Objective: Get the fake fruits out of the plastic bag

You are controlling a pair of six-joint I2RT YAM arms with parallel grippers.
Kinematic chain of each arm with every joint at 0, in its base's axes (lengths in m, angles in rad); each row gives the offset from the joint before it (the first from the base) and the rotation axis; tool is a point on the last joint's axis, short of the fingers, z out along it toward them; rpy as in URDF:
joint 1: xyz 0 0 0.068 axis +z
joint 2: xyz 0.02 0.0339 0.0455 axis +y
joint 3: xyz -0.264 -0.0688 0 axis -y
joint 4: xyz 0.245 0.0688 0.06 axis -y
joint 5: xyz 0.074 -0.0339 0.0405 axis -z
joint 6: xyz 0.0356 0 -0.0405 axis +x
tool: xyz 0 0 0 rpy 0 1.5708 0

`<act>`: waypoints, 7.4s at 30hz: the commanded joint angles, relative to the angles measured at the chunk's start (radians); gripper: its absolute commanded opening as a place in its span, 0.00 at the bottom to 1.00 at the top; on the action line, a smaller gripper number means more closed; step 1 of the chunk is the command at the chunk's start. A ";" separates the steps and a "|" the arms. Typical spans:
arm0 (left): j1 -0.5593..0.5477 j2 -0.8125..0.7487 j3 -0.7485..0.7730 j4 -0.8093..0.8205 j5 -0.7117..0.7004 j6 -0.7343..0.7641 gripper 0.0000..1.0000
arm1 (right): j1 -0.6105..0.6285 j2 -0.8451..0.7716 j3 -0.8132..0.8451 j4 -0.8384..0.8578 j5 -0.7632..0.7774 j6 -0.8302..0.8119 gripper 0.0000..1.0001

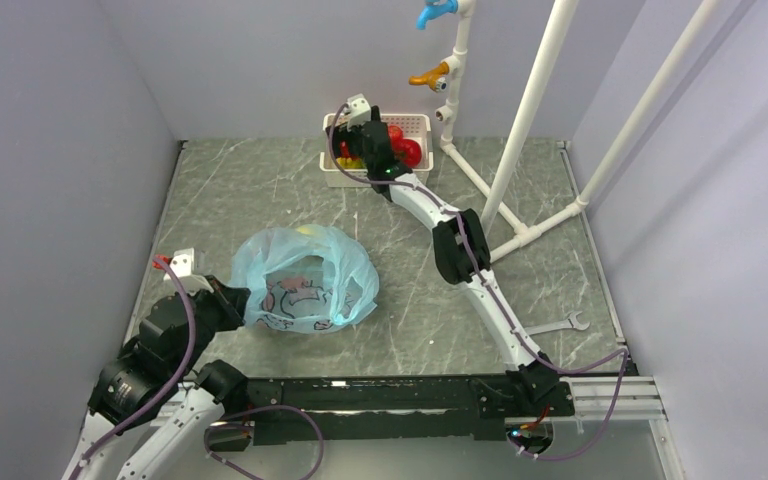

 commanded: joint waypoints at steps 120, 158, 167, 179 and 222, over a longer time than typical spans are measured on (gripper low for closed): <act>-0.003 0.250 0.067 0.044 -0.069 0.076 0.00 | 0.413 -0.829 -1.087 0.085 0.016 -0.050 0.13; -0.003 0.155 0.025 0.044 -0.111 0.070 0.00 | 0.507 -1.353 -1.435 0.066 -0.078 0.044 0.00; -0.003 0.139 0.024 0.045 -0.116 0.066 0.00 | 0.396 -1.344 -1.318 0.093 -0.046 0.153 0.00; -0.003 0.116 0.022 0.043 -0.114 0.066 0.00 | 0.227 -1.048 -0.957 -0.040 0.162 0.125 0.00; -0.003 0.148 0.023 0.051 -0.096 0.075 0.00 | -0.002 -0.282 -0.154 -0.231 0.317 -0.087 0.99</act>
